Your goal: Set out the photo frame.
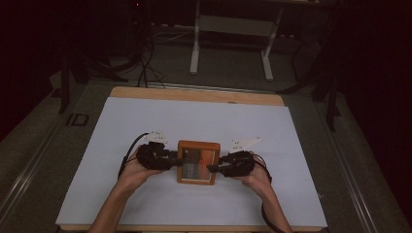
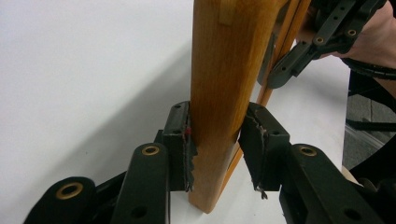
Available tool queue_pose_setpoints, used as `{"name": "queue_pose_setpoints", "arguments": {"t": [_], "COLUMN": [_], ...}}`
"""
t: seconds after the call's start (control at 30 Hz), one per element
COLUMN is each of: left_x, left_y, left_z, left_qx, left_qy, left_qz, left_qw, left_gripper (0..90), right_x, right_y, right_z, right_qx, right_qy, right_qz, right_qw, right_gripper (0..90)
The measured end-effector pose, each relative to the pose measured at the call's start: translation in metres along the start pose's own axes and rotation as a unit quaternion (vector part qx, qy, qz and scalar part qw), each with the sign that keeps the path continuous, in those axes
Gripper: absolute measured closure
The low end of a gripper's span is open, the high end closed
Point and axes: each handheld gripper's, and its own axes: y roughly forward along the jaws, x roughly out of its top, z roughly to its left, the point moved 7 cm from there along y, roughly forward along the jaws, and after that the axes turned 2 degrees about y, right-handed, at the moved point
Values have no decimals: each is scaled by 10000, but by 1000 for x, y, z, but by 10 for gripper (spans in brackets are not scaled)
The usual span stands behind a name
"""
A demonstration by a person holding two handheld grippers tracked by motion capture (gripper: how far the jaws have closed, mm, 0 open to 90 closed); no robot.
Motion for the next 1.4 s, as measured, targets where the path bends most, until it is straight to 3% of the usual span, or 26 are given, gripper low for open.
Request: {"name": "queue_pose_setpoints", "arguments": {"t": [0.33, 0.43, 0.8, 1.23, 1.37, 1.4], "left_x": [-1, -2, 0, 1, -1, -1], "left_y": [0, 2, 10, 12, 13, 13], "left_z": [0, 4, 12, 13, 13, 13], "left_qx": [-41, -62, 249, 305, 282, 218], "left_qy": [-45, -160, -344, -423, -464, -492], "left_qz": [9, -76, -136, -148, -69, -75], "left_qw": [10000, 9998, 9990, 9985, 9985, 9985], "left_gripper": [649, 648, 637, 630, 568, 546], "right_x": [0, 0, 0, -1, -2, -2], "right_y": [1, 1, 6, 7, 6, 6], "right_z": [0, -1, -13, -16, -16, -16], "right_qx": [28, 31, -68, -79, -67, -108], "right_qy": [22, 75, 422, 516, 507, 525], "right_qz": [26, -2, -129, -138, -103, -94], "right_qw": [10000, 10000, 9990, 9985, 9986, 9985], "right_gripper": [655, 654, 627, 617, 610, 563]}}
